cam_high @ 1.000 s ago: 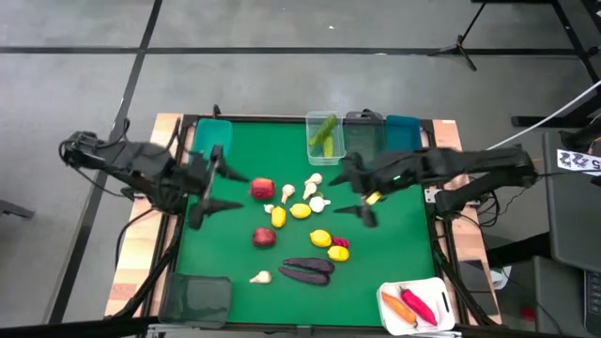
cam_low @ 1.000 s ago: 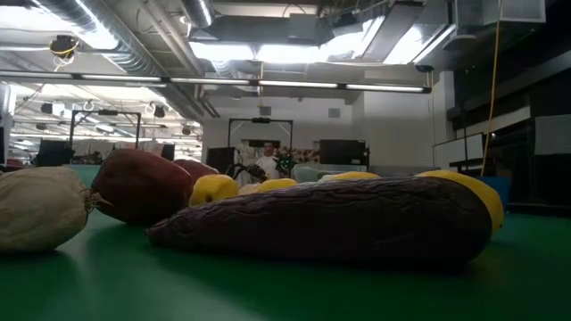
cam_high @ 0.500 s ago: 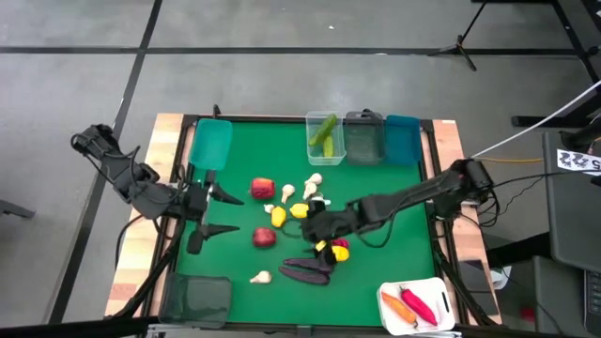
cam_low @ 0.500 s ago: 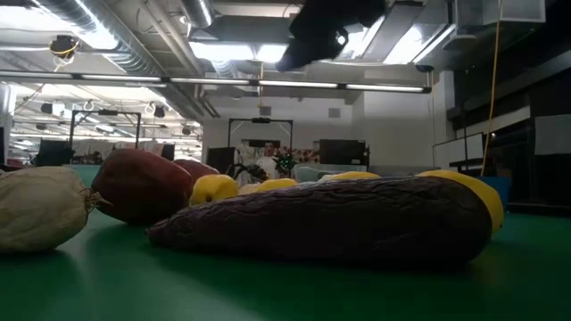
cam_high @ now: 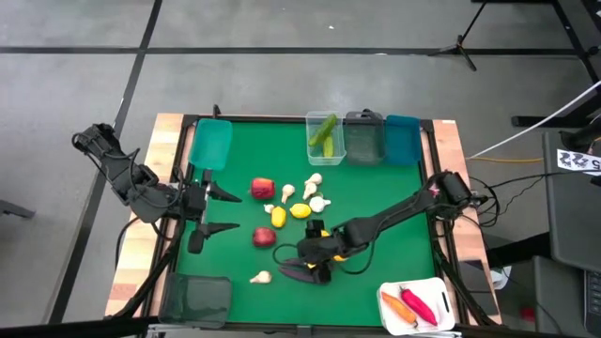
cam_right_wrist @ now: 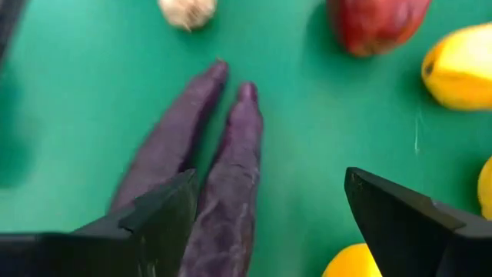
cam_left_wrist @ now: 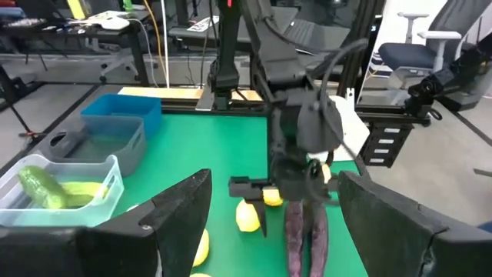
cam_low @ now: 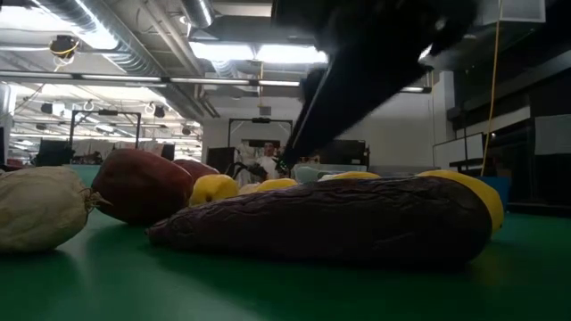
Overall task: Sort produce into baskets
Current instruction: Put the violet eggplant into the bottom black transparent bin
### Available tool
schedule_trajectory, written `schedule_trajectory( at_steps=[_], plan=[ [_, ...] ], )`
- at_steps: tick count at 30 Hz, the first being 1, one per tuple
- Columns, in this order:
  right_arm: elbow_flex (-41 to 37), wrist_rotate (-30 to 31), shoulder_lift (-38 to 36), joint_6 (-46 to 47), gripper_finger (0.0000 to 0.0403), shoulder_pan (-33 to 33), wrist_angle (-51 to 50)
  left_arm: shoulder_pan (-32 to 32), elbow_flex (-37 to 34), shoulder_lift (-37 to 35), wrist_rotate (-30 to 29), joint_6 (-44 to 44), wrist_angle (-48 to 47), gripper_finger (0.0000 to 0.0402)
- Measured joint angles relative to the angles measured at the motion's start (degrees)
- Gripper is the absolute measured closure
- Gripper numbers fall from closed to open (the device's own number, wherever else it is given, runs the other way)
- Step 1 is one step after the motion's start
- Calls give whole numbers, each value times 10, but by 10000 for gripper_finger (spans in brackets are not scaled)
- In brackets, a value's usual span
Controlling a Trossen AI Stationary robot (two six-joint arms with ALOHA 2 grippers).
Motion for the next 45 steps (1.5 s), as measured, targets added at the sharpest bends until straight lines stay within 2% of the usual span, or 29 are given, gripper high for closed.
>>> schedule_trajectory(
  at_steps=[12, 15, 18, 24, 30, 36, 39, 42, 45],
  plan=[
    [1, -13, 62, 24, 80, -4, 7, 0, 0, 0, -1, -44, -42, 124],
    [1, 0, 63, 35, 95, -4, 2, 0, 0, 0, -1, -49, -42, 124],
    [1, 5, 63, 36, 145, -3, -1, 0, 0, 0, -5, -49, -42, 124],
    [1, 15, 62, 33, 299, -4, -3, 0, 0, -1, -29, -57, -36, 124],
    [22, 30, 64, 5, 302, -8, -13, 0, 0, -2, -31, -59, -37, 124],
    [85, 53, 64, -31, 302, -16, -11, 0, 0, -6, -32, -60, -36, 124],
    [129, 74, 64, -60, 281, -20, 2, 0, 0, -17, -35, -59, -35, 124],
    [165, 76, 64, -86, 269, -24, 35, 0, 0, -31, -46, -58, -35, 124],
    [183, 65, 64, -114, 280, -26, 91, 0, 0, -46, -53, -53, -36, 124]
  ],
)
